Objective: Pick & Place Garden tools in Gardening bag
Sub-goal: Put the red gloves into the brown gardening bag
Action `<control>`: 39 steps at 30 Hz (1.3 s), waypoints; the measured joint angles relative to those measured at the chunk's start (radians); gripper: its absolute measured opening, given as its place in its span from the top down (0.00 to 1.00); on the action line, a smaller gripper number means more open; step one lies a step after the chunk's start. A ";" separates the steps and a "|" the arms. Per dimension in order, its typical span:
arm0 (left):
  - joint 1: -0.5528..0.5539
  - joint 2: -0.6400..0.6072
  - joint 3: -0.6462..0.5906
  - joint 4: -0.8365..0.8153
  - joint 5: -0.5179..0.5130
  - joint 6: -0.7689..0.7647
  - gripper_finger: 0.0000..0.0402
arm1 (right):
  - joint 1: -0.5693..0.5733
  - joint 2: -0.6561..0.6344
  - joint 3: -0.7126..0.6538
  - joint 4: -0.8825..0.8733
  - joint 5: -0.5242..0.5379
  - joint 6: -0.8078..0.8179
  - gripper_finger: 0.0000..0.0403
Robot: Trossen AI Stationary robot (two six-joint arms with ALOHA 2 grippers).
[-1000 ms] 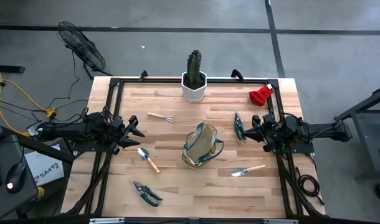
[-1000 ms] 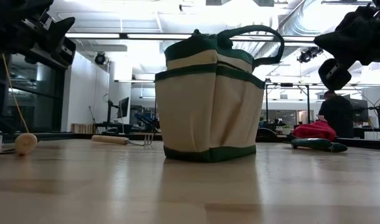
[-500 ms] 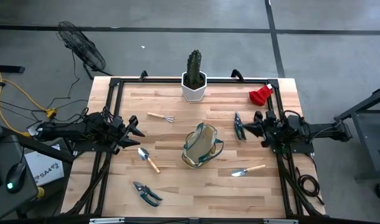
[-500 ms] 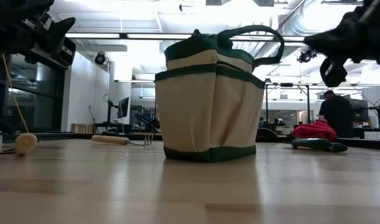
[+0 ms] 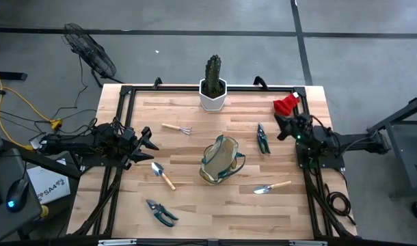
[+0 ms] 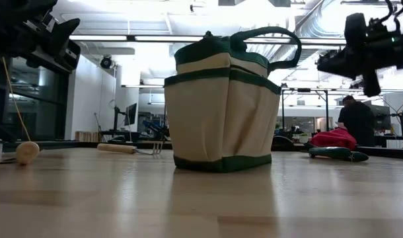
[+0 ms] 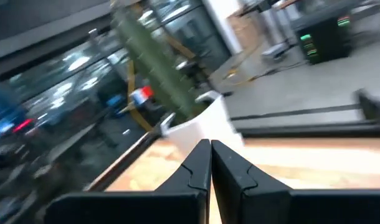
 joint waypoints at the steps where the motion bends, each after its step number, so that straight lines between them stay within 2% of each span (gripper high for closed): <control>1: 0.000 0.000 0.000 0.000 0.000 0.000 0.55 | 0.000 0.019 0.023 -0.015 0.029 0.000 0.99; 8: 0.000 0.000 0.000 0.000 0.001 0.000 0.55 | -0.033 0.155 0.207 -0.171 0.220 -0.025 0.99; 16: 0.000 0.000 0.000 0.000 0.004 0.000 0.55 | -0.198 0.329 0.405 -0.357 0.212 0.057 0.99; 21: 0.000 0.000 0.000 0.000 0.003 0.000 0.55 | -0.381 0.443 0.538 -0.564 0.064 0.207 0.99; 25: 0.000 0.000 0.000 0.000 0.003 0.000 0.55 | -0.549 0.534 0.628 -0.700 -0.067 0.229 0.99; 34: 0.000 0.000 0.000 0.000 0.003 0.000 0.55 | -0.899 0.728 0.695 -0.748 -0.481 0.048 0.99; 36: 0.000 0.000 0.000 0.000 0.003 0.000 0.55 | -0.961 0.778 0.698 -0.747 -0.531 0.058 0.99; 39: 0.000 0.000 0.000 0.000 0.003 0.000 0.55 | -1.036 0.850 0.698 -0.747 -0.536 0.131 0.99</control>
